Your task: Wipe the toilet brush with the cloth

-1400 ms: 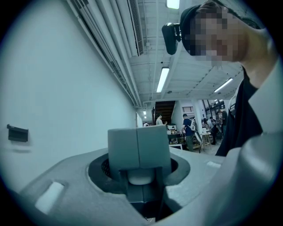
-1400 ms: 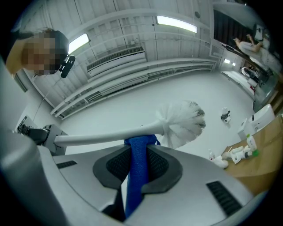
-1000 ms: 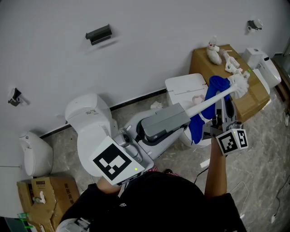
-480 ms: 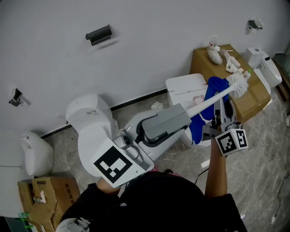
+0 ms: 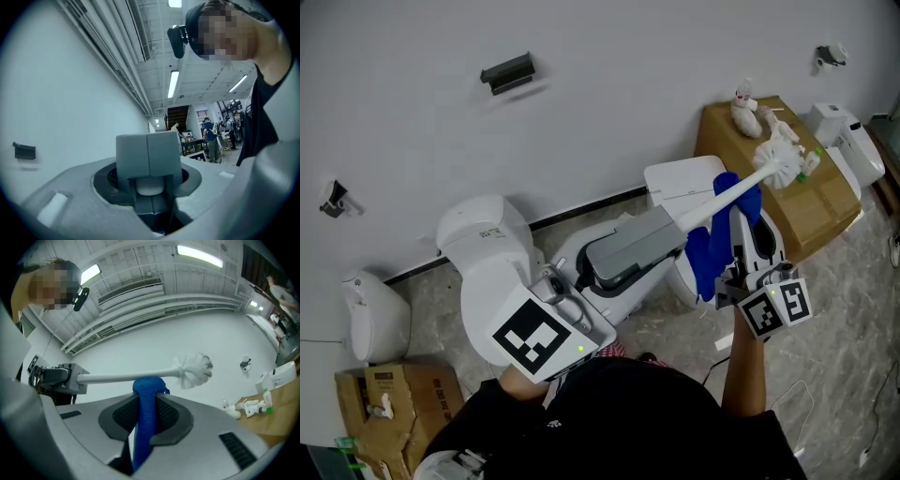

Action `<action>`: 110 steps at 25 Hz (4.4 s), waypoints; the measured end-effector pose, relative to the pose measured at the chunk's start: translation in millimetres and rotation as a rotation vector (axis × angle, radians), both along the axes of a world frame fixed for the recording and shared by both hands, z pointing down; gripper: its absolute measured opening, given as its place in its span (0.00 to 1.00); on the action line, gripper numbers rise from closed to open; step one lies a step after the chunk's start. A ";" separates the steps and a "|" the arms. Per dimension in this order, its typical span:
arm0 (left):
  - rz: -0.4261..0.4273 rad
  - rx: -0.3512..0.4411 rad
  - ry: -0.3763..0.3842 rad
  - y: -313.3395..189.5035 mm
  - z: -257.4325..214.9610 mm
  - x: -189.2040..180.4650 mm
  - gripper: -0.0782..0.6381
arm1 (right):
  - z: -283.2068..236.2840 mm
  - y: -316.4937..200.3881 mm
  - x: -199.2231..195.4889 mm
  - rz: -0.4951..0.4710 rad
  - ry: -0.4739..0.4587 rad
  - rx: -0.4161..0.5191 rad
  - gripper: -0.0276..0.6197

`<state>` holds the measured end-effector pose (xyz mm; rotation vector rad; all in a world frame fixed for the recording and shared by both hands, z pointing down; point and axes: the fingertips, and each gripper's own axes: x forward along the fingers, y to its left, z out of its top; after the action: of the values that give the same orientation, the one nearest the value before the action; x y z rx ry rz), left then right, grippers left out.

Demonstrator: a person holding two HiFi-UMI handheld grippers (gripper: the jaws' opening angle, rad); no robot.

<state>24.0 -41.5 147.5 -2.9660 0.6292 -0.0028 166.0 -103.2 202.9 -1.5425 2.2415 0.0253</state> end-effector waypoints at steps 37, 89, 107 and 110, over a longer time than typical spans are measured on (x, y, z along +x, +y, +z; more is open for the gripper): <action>-0.067 0.045 -0.055 -7.6 11.7 0.9 0.34 | -87.9 40.8 -104.6 -0.305 0.169 0.145 0.14; -0.033 0.078 -0.100 7.4 9.7 12.4 0.34 | -53.6 10.1 -28.5 -0.048 0.242 0.001 0.14; -0.029 0.101 -0.114 13.6 6.9 9.8 0.35 | -41.1 -0.1 8.4 0.055 0.201 -0.037 0.14; -0.028 0.100 -0.120 16.0 7.5 6.4 0.35 | -39.1 0.1 10.6 0.064 0.191 -0.041 0.14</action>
<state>30.4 -25.6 155.0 -2.8352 0.6350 -0.1458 176.7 -103.2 163.8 -1.6972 2.3495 0.1517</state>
